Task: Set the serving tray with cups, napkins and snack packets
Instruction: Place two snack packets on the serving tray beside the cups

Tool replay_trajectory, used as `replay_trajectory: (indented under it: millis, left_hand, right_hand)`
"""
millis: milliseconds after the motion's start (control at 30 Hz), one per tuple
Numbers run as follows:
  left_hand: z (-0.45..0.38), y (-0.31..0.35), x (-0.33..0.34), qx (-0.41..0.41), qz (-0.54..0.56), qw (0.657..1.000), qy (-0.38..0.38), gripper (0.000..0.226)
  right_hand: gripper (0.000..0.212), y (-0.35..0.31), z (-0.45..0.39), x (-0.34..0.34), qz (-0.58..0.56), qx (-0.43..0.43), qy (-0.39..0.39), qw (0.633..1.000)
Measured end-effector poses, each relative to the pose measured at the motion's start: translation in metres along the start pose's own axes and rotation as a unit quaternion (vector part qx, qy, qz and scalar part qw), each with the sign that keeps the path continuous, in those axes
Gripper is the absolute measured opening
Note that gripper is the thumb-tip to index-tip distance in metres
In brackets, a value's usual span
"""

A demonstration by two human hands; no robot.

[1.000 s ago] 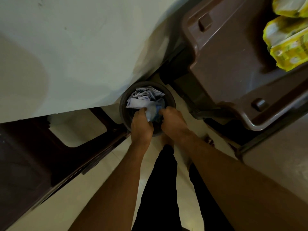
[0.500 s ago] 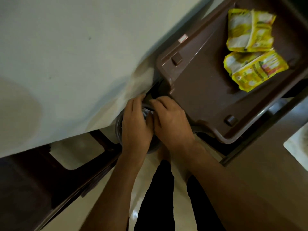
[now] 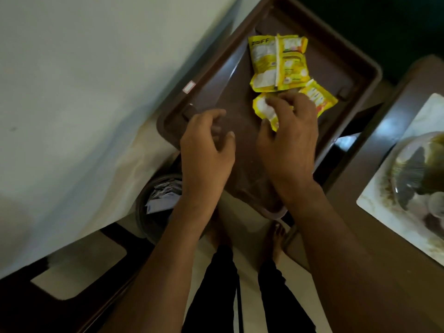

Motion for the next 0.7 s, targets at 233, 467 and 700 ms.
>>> replay_trajectory:
  millis: [233,467,700]
  left_hand:
    - [-0.030,-0.019,0.077,-0.169,0.104,0.978,-0.062,0.034]
    - [-0.037,-0.024,0.116,-0.305,0.278,0.908,-0.069,0.026]
    - [-0.036,-0.027,0.106,-0.284,0.219,0.934,-0.012,0.026]
  right_hand:
    - [0.035,0.079,-0.041,-0.023,0.041,0.103,0.036,0.993]
    - [0.031,0.108,-0.075,-0.001,0.030,0.135,-0.046,0.989]
    - [0.034,0.116,-0.060,0.006,-0.030,0.211,-0.059,0.975]
Point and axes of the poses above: each hand's wrist, its own z-axis away from the middle knuckle, its own x-axis out of the palm, y = z × x, the point moved 8 cm from there along -z, towards the middle knuckle, and after that the axes turned 1 degree about z, right-handed, at the moved point
